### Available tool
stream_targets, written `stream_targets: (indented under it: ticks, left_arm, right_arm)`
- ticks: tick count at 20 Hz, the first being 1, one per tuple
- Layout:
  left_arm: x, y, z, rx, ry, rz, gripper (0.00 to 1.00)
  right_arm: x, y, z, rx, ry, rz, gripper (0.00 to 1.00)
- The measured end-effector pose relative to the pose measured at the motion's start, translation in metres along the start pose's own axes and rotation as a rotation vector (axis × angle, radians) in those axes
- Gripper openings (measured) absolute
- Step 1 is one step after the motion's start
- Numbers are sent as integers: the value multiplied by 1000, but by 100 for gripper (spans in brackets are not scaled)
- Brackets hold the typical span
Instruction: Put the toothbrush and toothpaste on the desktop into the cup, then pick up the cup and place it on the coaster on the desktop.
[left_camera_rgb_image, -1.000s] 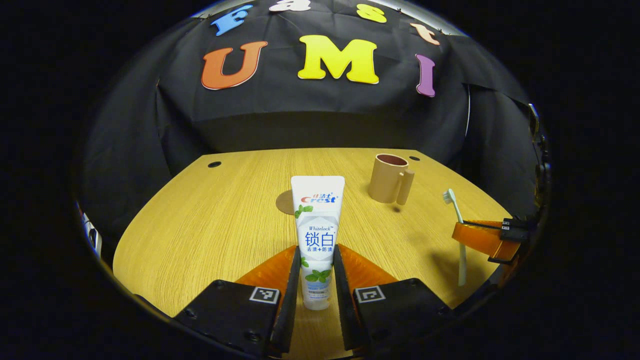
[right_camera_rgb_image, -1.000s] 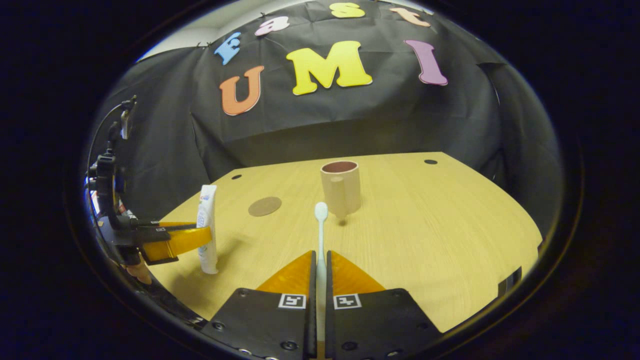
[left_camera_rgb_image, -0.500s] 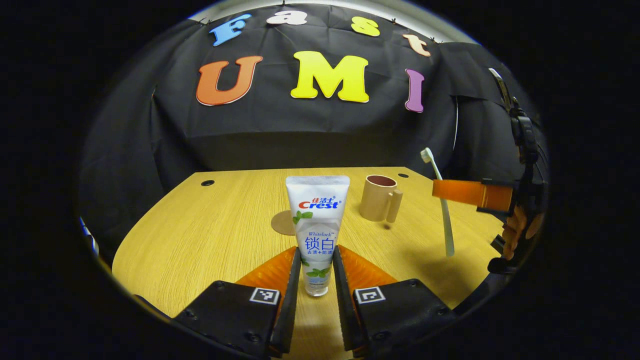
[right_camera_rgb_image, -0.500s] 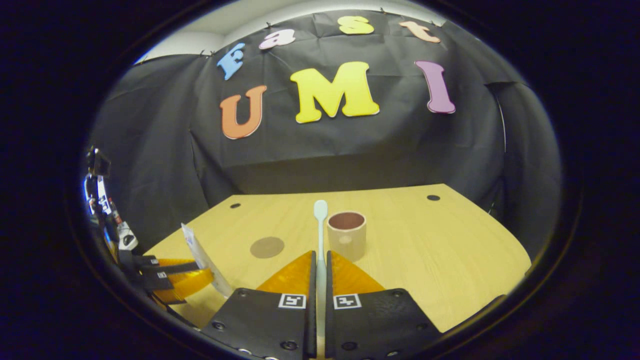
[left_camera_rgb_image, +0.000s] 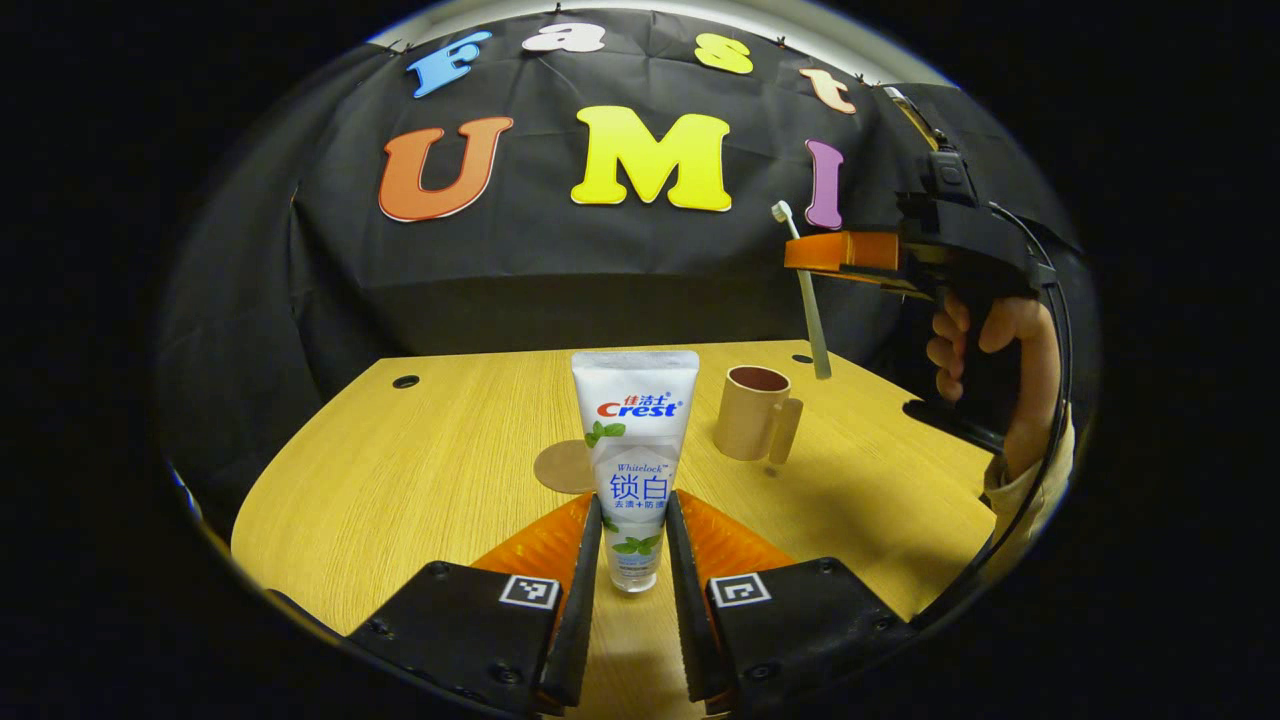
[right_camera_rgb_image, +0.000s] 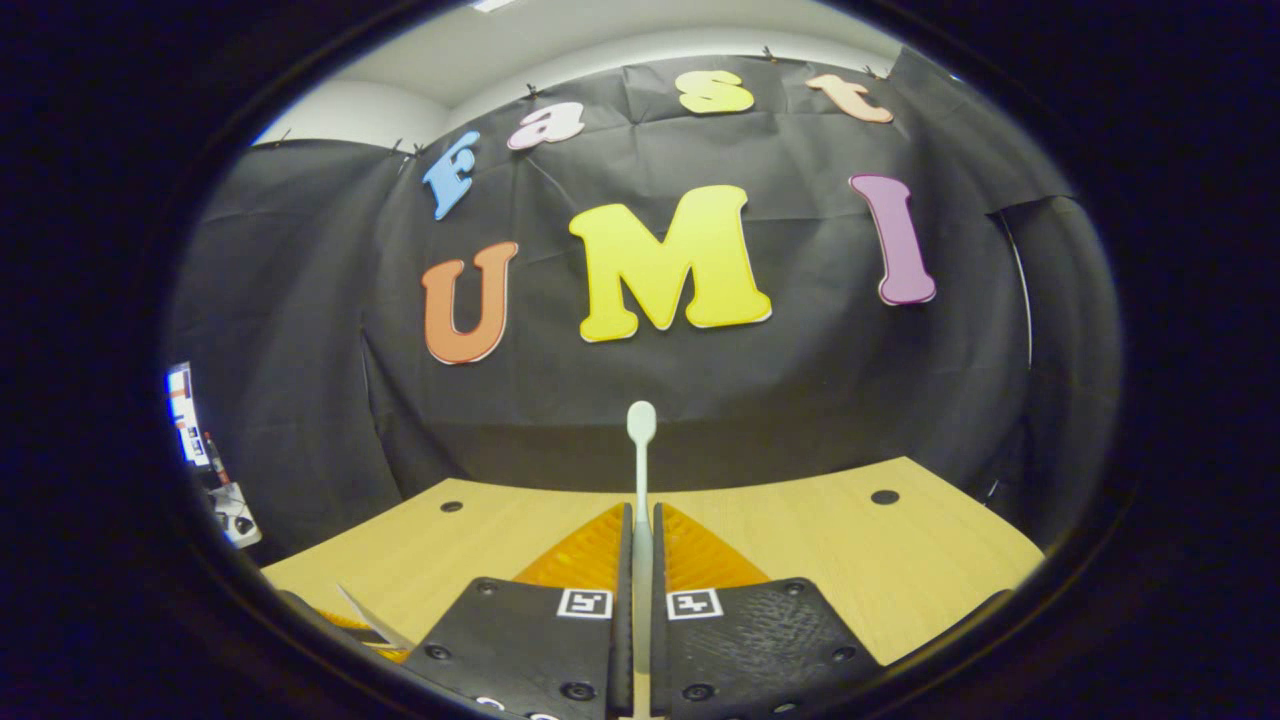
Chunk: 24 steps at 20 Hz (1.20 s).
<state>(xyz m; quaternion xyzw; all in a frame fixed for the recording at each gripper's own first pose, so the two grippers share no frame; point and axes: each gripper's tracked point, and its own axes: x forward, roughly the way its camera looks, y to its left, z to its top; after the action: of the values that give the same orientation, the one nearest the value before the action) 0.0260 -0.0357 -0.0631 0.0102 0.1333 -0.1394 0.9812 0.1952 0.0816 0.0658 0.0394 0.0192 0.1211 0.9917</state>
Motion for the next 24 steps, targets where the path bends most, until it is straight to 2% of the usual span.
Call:
stream_targets:
  ticks: [1, 8, 12, 13, 14, 15, 17, 18, 19, 20, 23, 24]
  left_arm:
    - [3, 0, -2, -9, -1, -1, 41]
    - [25, -13, 3, -37, -19, -6, 41]
    - [33, -24, 15, -36, -25, -6, 41]
    - [33, -26, 17, -36, -31, -8, 36]
    - [35, -28, 21, -37, -39, -6, 41]
    - [37, -28, 25, -41, -45, -3, 41]
    - [41, -28, 30, -53, -56, -4, 41]
    - [45, -27, 32, -60, -59, -1, 41]
    - [50, -27, 35, -64, -62, 1, 41]
    - [54, -28, 37, -68, -66, 5, 41]
    - [72, -37, 51, -68, -74, -10, 41]
    - [79, -40, 58, -69, -83, -19, 41]
  right_arm:
    - [14, -4, 2, 5, -6, 4, 5]
    - [80, -42, -39, -38, 71, -15, 5]
    - [86, -48, -50, -40, 89, -10, 5]
    - [86, -45, -50, -48, 88, 2, 5]
    - [86, -45, -52, -60, 90, 2, 8]
    - [85, -45, -52, -72, 89, -1, 14]
    - [80, -44, -51, -80, 87, 4, 14]
    - [76, -41, -51, -77, 87, 13, 18]
    - [71, -40, -48, -77, 82, 21, 33]
    - [65, -40, -44, -76, 68, 27, 41]
    - [43, -50, -31, -84, 22, 1, 99]
    - [37, -53, -28, -81, 10, -3, 98]
